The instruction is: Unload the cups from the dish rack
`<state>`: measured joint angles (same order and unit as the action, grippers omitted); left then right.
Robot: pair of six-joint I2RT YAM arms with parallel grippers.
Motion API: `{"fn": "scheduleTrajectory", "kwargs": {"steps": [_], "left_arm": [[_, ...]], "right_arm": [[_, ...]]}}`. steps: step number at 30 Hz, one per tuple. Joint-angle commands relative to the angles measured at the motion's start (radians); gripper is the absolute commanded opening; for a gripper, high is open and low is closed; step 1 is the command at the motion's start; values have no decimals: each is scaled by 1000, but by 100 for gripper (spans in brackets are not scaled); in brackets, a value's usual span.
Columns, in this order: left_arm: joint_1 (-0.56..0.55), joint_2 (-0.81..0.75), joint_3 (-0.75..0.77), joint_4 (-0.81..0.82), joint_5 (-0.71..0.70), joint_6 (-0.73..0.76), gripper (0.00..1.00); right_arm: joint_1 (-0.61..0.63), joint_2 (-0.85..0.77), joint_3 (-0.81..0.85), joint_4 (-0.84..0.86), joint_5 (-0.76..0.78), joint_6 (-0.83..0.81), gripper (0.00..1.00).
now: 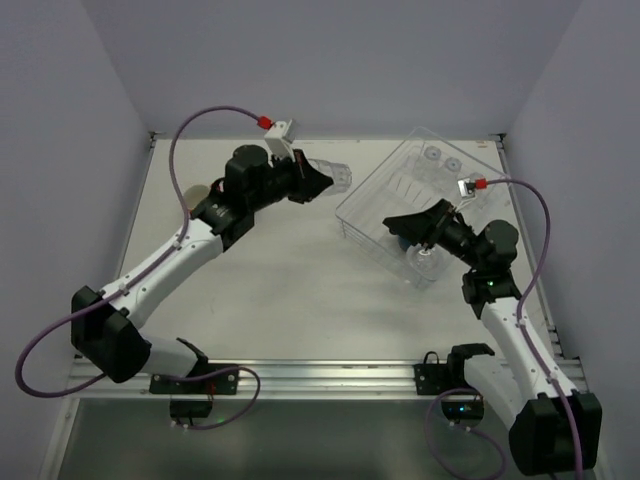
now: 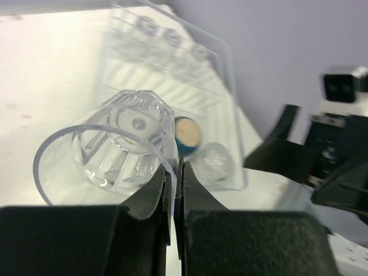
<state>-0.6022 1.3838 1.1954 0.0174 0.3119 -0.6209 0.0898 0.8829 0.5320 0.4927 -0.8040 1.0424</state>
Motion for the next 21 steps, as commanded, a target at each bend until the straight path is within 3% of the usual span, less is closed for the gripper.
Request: {"fn": "scheduleTrajectory", "kwargs": {"steps": [1,6,11,21], "left_arm": [[13,1,189,-345,-300,260,0],[22,173,343,-519,-499,386,0],[38,366,473,-632,-554,440,0],[58,604,587,-679,-642,489,0]], "right_arm": [[-5,-71,48,-240,98,-197,99],[-4,-122,68,-432,195,-344,99],[-4,-145,57,-485,245,-392,99],[1,-190,5,-517,278,-415,99]]}}
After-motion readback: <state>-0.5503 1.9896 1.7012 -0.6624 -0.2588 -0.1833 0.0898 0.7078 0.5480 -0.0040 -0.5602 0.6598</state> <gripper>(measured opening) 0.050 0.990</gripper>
